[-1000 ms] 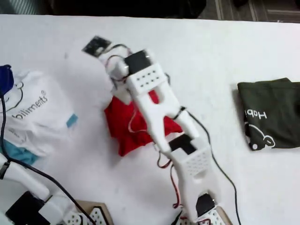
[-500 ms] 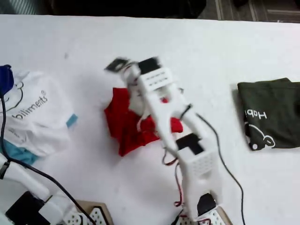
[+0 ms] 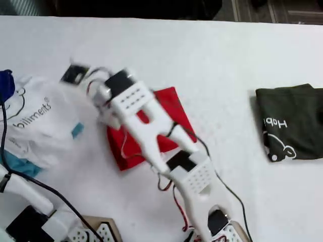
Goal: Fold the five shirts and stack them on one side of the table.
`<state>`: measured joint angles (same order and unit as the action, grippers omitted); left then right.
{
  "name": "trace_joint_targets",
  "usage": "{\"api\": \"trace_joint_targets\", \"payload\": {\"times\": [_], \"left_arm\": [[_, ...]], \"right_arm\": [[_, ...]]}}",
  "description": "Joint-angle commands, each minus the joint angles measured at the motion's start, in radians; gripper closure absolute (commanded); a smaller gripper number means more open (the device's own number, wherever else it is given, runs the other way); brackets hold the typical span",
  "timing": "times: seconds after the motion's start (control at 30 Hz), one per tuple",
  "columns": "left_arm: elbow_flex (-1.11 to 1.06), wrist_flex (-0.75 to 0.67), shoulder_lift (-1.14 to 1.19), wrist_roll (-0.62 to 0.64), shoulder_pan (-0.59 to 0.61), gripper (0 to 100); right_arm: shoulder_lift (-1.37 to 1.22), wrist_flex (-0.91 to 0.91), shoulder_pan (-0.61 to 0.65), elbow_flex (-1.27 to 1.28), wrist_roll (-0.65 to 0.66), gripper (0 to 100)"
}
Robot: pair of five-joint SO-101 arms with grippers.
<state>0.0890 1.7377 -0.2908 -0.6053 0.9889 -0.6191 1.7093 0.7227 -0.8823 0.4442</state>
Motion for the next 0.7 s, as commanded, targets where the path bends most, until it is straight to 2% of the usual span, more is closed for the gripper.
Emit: {"api": "trace_joint_targets", "payload": {"times": [0.0,0.17,0.37,0.5,0.67], "left_arm": [[0.003,-0.011,-0.031,0.011,-0.005,85],[0.008,-0.012,-0.028,0.011,-0.007,85],[0.009,-0.012,-0.03,0.009,-0.007,85],[0.008,-0.012,-0.03,0.009,-0.007,85],[0.009,-0.012,-0.028,0.009,-0.007,85]], "right_arm": [[-0.001,-0.002,-0.087,-0.086,-0.002,97.8],[-0.068,0.012,-0.11,0.0,0.051,98.0],[0.058,0.013,-0.081,0.233,0.051,98.1],[0.087,0.007,0.007,0.397,0.049,98.1],[-0.005,-0.108,0.134,0.425,0.017,98.1]]}}
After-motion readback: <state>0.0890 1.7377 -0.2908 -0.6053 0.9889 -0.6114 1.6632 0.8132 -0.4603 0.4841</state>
